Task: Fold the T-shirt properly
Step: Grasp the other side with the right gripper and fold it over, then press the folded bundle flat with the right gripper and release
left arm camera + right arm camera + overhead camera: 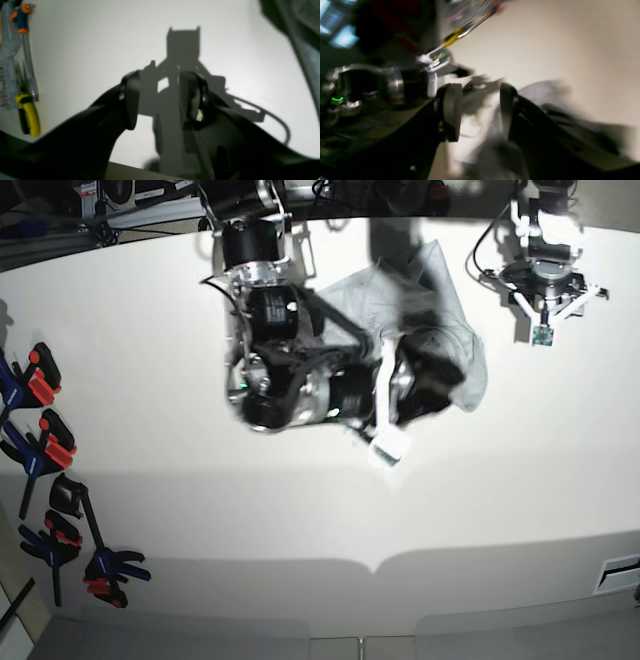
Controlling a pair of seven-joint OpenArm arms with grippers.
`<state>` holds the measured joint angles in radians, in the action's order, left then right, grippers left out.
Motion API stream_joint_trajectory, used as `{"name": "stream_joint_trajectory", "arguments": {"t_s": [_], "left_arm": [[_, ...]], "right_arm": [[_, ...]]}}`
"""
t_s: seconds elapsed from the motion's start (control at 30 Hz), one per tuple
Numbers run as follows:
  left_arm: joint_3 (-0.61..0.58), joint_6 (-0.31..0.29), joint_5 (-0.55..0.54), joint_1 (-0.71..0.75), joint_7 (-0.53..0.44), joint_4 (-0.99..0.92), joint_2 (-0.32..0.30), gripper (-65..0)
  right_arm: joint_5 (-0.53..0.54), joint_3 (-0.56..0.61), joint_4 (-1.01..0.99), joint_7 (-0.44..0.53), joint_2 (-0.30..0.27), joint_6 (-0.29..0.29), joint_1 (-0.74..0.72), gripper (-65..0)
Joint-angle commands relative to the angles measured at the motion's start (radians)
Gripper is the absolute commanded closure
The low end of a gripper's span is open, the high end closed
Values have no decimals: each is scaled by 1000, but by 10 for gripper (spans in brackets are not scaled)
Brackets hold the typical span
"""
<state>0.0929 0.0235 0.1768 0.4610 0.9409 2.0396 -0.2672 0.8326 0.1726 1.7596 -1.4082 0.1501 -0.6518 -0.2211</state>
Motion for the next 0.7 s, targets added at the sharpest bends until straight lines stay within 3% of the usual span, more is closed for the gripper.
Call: {"name": "stream_joint_trajectory", "arguments": {"t_s": [0.0, 0.07, 0.13, 0.37, 0.67], "left_arm": [[3, 11, 6, -1, -18, 15, -17, -239], [4, 11, 6, -1, -17, 15, -24, -239], [3, 11, 6, -1, -10, 15, -30, -239], [3, 11, 5, -1, -12, 15, -32, -239], [3, 11, 5, -1, -19, 15, -32, -239]], "right_arm": [[-53, -22, 61, 12, 7, 14, -11, -236], [-232, -65, 129, 12, 7, 77, 14, -236], [-345, -97, 148, 12, 7, 141, 56, -235], [-369, -76, 148, 12, 7, 159, 177, -236], [-584, 130, 148, 53, 7, 202, 188, -235]]}}
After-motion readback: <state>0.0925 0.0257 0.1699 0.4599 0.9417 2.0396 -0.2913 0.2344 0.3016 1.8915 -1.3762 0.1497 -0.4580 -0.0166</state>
